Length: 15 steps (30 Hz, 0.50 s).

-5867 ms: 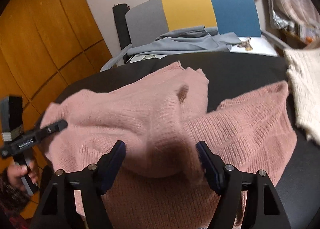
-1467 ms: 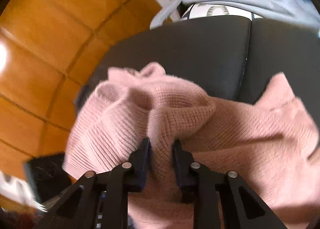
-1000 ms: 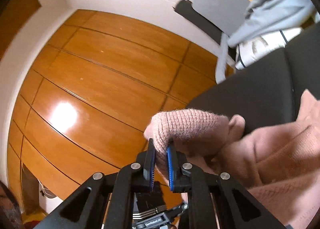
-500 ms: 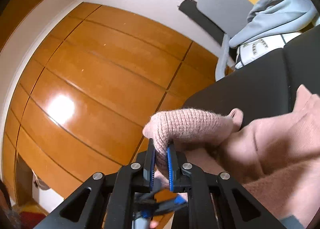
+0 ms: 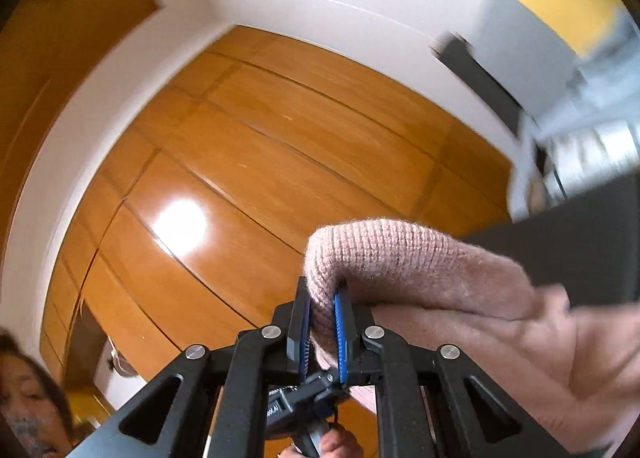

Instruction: Fold clothes

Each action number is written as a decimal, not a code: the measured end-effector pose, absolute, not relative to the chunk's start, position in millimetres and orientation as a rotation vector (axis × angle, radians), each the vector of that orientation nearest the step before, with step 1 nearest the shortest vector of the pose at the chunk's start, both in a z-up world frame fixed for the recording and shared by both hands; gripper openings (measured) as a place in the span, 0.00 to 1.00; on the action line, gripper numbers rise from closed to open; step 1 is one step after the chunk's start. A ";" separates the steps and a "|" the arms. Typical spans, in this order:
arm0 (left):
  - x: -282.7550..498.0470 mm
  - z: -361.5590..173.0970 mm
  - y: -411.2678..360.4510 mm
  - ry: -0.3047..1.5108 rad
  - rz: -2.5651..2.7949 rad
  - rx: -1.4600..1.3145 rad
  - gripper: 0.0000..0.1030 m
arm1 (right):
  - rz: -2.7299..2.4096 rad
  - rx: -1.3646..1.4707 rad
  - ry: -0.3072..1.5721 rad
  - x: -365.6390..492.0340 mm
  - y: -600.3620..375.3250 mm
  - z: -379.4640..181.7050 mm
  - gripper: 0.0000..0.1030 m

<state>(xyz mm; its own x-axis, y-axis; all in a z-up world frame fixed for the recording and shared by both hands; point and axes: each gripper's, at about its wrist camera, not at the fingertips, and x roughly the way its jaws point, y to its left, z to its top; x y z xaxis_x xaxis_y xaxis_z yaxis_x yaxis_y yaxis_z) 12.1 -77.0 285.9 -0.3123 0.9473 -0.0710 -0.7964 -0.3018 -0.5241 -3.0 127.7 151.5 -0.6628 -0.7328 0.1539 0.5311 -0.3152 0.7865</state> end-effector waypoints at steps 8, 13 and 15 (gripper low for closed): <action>5.3 417.1 -49.7 -0.442 1.781 -0.277 0.10 | -2.187 0.009 -0.925 35.8 137.9 279.4 0.10; -6.3 447.5 -63.1 -0.505 1.728 -0.233 0.09 | -2.255 -0.090 -0.890 60.7 137.8 321.5 0.10; -7.6 468.1 -70.0 -0.524 1.710 -0.183 0.08 | -2.272 -0.130 -0.867 71.8 138.3 336.1 0.10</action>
